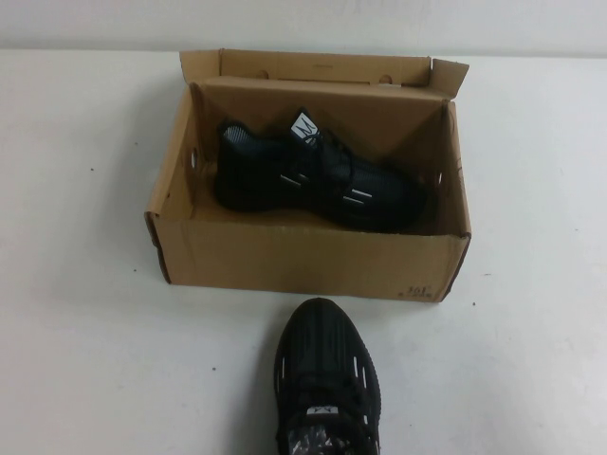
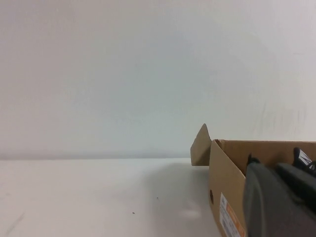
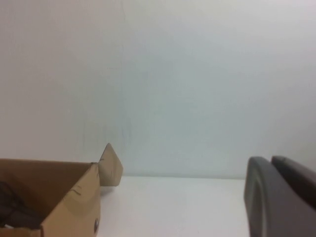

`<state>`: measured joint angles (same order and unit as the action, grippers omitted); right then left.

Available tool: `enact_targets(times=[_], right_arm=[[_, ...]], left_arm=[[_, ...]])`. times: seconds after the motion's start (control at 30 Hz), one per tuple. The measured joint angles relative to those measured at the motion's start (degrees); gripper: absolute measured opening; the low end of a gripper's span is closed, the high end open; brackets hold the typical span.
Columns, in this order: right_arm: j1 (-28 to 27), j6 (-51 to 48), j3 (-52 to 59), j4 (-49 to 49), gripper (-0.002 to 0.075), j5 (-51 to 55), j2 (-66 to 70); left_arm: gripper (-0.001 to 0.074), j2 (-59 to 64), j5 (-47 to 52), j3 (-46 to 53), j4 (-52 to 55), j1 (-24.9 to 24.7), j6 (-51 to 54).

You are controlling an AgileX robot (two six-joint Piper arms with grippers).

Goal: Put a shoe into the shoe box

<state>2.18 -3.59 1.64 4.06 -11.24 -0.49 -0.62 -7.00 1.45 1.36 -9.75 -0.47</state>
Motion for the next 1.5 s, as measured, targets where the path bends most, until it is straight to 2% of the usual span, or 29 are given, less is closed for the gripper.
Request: enact_targets(times=[0.13, 0.23, 0.53, 0.67, 0.77, 0.87, 1.03, 1.3, 1.37, 1.5], right_arm=[[0.0, 0.0, 0.0, 0.0, -0.0017, -1.5, 0.0], [0.0, 0.0, 0.0, 0.0, -0.0017, -6.1, 0.0], [0.0, 3.0, -0.1, 0.8, -0.0018, -36.7, -0.1], [0.0, 5.5, -6.3, 4.1, -0.0018, -37.0, -0.3], [0.0, 8.1, -14.5, 9.2, -0.0017, -30.0, -0.3], [0.0, 12.7, -24.5, 14.1, -0.0017, -17.8, 0.4], [0.0, 14.5, -37.5, 12.7, -0.0018, 5.3, 8.5], [0.0, 14.9, -41.1, 1.7, -0.0017, 29.6, 20.9], [0.0, 14.9, -41.1, 2.9, -0.0017, 34.0, 22.3], [0.0, 13.7, -40.9, 11.7, -0.0017, 42.8, 25.2]], left_arm=[[-0.0001, 0.0, -2.1, 0.0, 0.0, 0.0, 0.0], [-0.0001, 0.0, -7.9, 0.0, 0.0, 0.0, -0.2], [-0.0002, -0.1, -37.1, -0.6, -0.7, 0.0, -4.4], [-0.0002, -0.2, -33.6, -8.0, -0.6, 0.0, -4.6], [-0.0002, 0.8, -26.1, -16.2, -0.4, 0.0, -4.6], [-0.0002, 5.6, -19.0, -24.3, -0.2, 0.0, -4.6], [-0.0002, 14.8, -4.2, -31.8, -0.1, 0.0, -4.6], [-0.0002, 20.8, 15.8, -32.4, 0.0, 0.0, -1.4], [-0.0002, 21.2, 20.6, -32.4, 0.0, 0.0, -1.1], [-0.0002, 22.5, 28.5, -31.3, -0.5, 0.0, -1.0]])
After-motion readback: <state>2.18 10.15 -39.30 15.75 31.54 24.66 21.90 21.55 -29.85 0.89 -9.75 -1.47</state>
